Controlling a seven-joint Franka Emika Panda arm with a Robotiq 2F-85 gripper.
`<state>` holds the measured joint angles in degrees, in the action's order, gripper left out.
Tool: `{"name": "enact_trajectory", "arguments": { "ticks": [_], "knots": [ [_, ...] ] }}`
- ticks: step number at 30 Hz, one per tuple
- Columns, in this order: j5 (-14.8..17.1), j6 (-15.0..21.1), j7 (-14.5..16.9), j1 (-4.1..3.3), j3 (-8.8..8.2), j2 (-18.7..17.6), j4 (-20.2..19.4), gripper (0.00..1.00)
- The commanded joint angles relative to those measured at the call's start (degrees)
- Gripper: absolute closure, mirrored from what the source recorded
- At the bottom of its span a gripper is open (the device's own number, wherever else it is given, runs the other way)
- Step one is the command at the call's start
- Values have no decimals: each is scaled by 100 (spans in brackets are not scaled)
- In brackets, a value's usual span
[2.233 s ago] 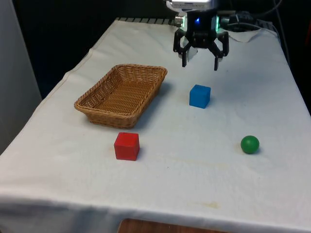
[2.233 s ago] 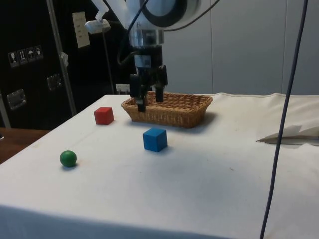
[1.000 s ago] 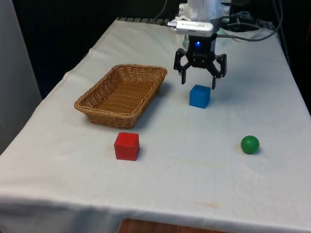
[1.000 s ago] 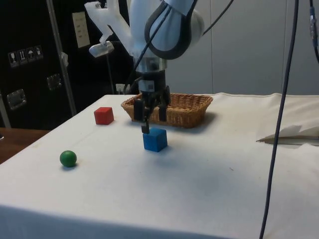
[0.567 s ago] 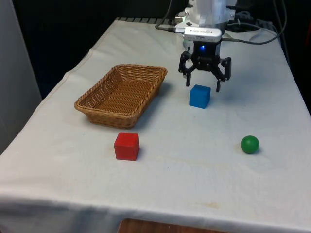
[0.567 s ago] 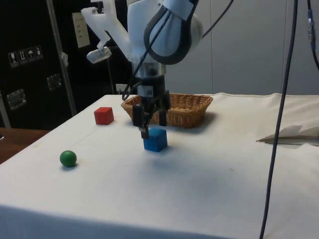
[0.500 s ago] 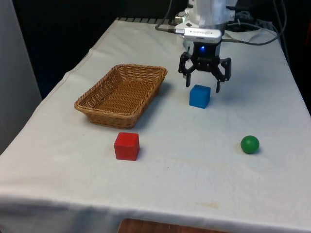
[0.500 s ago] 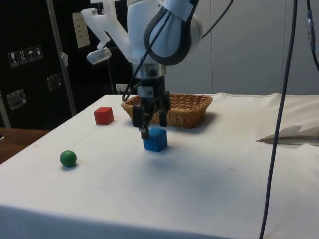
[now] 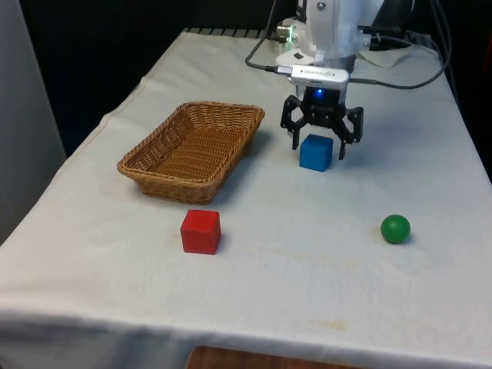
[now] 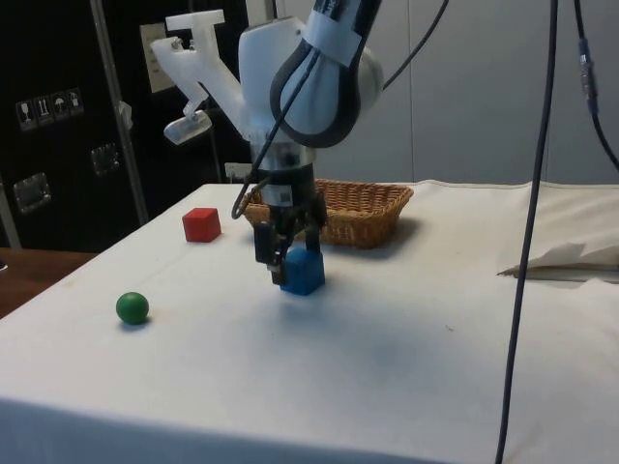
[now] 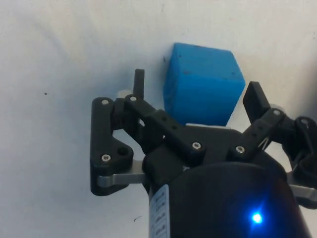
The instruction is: Place all non-red objects into the basket.
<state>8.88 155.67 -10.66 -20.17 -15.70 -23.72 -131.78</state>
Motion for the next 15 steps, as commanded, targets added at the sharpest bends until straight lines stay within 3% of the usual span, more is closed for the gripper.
{"name": "enact_trajectory", "arguments": {
  "ticks": [1,2,3,5,11,12,15],
  "knots": [
    [74,46,57,40,57,29,-23,0],
    [0,0,0,0,0,0,0,0],
    [69,40,46,34,52,29,-17,0],
    [46,23,34,23,34,23,-11,7],
    [23,6,17,11,17,17,-6,72],
    [0,0,0,0,0,6,0,97],
    [17,6,11,11,11,17,-6,97]
  ]
}}
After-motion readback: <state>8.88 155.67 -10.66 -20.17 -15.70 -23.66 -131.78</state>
